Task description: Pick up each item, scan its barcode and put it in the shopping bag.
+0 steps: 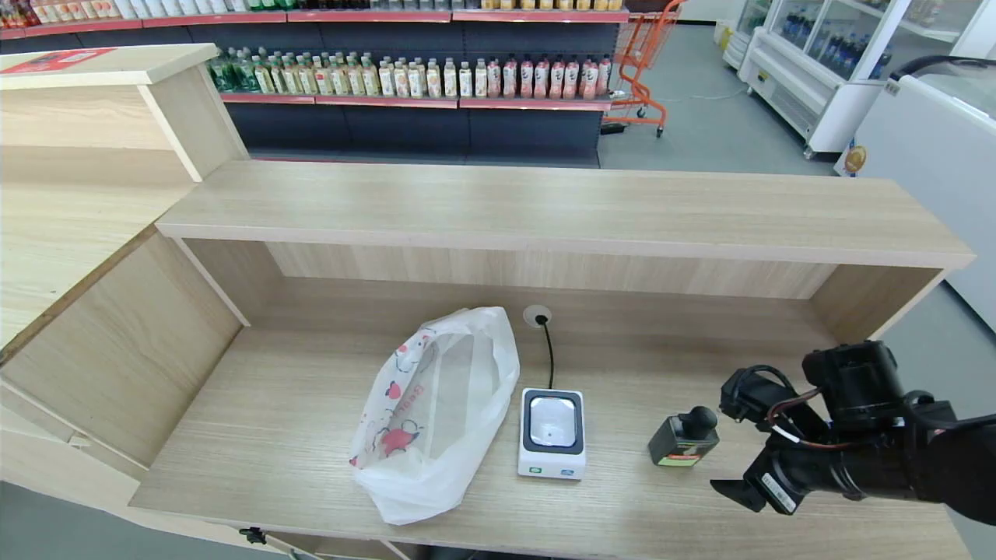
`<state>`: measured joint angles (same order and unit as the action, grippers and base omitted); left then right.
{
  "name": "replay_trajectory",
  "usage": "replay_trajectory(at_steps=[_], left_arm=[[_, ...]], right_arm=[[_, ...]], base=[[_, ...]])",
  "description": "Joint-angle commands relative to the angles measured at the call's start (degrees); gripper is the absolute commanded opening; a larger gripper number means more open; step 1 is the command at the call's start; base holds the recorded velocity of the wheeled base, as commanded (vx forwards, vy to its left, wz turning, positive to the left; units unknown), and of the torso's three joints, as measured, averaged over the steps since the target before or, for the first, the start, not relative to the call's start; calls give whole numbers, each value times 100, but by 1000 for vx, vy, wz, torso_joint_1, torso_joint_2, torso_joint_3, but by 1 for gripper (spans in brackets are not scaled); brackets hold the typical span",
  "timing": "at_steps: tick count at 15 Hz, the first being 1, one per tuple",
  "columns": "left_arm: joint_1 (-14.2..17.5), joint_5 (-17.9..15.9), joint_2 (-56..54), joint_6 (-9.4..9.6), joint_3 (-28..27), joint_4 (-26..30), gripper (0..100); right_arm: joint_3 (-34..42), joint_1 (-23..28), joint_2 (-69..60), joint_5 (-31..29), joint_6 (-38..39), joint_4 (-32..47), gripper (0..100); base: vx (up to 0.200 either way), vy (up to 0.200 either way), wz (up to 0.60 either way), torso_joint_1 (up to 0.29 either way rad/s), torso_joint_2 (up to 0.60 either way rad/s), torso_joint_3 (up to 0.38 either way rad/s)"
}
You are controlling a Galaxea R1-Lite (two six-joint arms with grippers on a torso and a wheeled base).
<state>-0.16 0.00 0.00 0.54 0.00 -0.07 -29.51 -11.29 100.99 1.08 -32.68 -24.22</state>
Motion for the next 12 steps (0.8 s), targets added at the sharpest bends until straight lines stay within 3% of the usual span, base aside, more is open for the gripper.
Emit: replay_trajectory(at_steps=[1, 4, 9, 12], left_arm=[[-2, 0, 9, -1, 0, -1, 100], [7, 0, 9, -1, 0, -1, 100], [-2, 0, 9, -1, 0, -1, 100], [7, 0, 9, -1, 0, -1, 100]], right_arm=[[42, -128, 659, 32, -256, -487, 100], [-81, -128, 1028, 58, -502, -970, 100], [-397, -137, 1512, 832, -740, -1313, 100], [-722, -137, 1802, 858, -792, -1480, 100]], base=[[0, 0, 0, 0, 0, 0], [0, 0, 0, 0, 0, 0], [0, 0, 0, 0, 0, 0], [0, 0, 0, 0, 0, 0]])
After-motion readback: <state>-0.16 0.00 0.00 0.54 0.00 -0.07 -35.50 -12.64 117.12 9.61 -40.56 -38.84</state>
